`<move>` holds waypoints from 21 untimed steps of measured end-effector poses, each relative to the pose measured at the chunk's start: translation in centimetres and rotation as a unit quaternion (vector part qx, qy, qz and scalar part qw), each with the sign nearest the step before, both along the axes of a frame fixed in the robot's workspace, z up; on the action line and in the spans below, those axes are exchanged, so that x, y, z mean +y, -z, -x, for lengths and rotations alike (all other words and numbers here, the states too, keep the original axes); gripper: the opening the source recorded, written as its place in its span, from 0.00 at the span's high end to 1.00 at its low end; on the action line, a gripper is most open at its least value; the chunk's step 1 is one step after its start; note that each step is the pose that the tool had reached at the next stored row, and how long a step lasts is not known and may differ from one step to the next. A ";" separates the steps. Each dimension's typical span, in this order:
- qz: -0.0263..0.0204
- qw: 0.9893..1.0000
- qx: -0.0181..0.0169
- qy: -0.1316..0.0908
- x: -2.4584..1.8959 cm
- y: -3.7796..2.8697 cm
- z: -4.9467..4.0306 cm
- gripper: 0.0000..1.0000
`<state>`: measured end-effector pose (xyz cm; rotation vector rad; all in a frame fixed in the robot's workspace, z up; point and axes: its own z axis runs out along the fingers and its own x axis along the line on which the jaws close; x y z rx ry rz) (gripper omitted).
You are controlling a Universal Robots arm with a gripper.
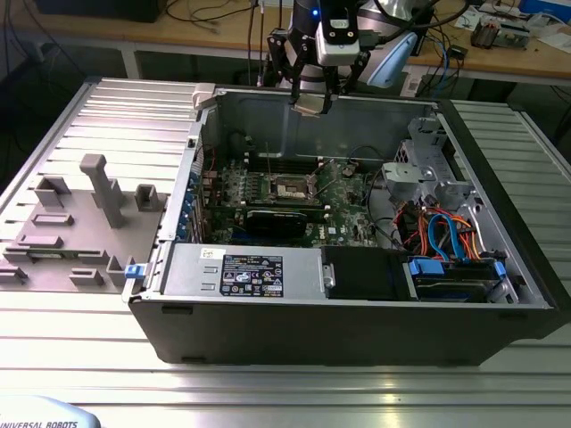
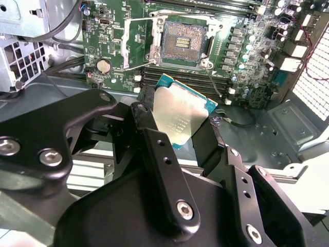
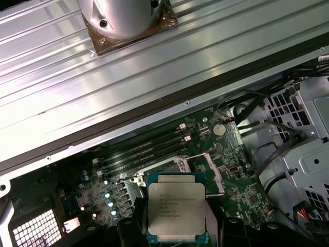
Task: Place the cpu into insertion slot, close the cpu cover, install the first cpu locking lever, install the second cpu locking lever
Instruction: 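Place the cpu into insertion slot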
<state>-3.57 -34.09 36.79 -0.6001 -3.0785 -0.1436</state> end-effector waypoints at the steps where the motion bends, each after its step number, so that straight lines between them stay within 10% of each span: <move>1: 0.000 1.000 0.000 0.001 0.00 0.00 0.00 0.46; 21: 0.000 1.000 0.000 0.016 0.00 0.00 0.00 0.46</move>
